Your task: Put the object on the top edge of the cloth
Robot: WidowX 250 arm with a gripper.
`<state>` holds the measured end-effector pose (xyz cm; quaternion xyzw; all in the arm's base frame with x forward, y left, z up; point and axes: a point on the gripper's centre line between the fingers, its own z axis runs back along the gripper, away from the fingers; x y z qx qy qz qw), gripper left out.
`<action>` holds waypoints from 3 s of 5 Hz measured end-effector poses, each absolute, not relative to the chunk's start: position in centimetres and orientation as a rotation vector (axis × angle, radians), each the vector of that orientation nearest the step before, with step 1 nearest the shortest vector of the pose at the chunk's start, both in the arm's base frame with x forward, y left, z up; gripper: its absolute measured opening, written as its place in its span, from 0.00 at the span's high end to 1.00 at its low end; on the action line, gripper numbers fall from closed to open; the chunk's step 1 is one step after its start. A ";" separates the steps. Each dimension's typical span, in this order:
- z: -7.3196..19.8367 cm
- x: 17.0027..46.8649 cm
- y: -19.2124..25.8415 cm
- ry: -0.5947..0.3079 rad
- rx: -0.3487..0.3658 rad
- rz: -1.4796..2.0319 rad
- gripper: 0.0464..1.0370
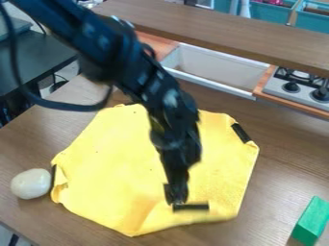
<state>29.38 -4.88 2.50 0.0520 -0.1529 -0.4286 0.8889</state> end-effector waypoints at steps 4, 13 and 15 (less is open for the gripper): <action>6.2 25.3 4.0 -0.277 0.082 -0.794 0.04; -0.2 19.3 14.4 -0.147 0.042 -0.959 0.04; -1.5 20.4 13.7 -0.130 0.071 -0.931 0.09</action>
